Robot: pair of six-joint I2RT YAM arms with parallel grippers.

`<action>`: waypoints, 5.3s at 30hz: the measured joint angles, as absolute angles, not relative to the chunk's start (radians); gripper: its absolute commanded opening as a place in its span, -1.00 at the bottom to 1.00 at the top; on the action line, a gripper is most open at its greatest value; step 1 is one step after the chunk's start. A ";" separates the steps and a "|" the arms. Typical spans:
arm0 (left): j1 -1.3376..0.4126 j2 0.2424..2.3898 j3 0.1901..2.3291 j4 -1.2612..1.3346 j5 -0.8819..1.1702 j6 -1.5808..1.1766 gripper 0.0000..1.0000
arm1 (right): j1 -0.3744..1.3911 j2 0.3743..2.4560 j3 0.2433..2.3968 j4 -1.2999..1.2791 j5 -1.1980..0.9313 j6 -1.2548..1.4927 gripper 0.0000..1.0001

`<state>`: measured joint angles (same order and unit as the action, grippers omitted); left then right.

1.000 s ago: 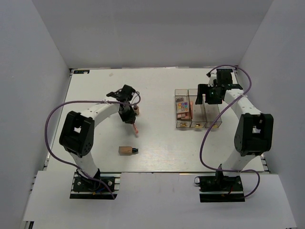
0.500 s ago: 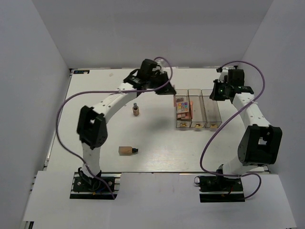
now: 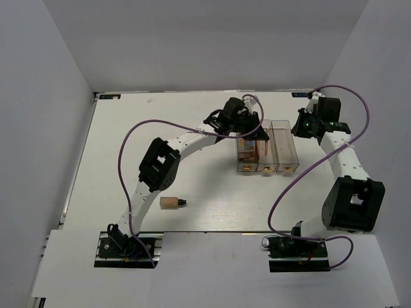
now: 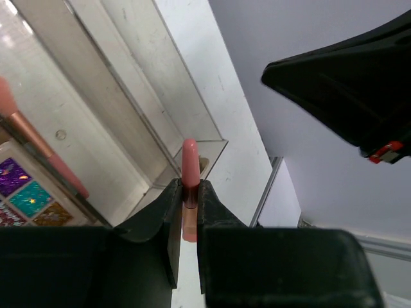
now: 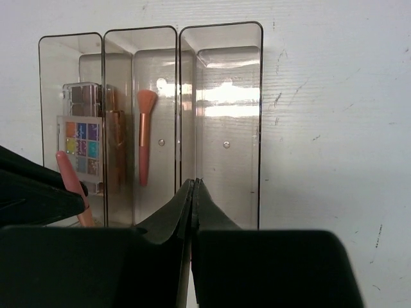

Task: Organize the makeup

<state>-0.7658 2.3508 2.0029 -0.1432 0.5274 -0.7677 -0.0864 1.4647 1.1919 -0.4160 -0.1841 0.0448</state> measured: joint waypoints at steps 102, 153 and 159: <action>-0.709 0.699 0.904 -1.067 -0.350 -1.133 0.81 | 0.779 2.326 1.881 -0.311 -0.333 -0.442 -0.78; -0.716 0.986 0.743 -0.727 -0.029 -0.823 0.92 | 0.019 1.809 1.318 -0.392 -0.068 -0.324 -0.20; -0.716 0.989 0.743 -0.734 -0.030 -0.828 0.96 | 0.015 1.822 1.316 -0.373 -0.079 -0.321 0.10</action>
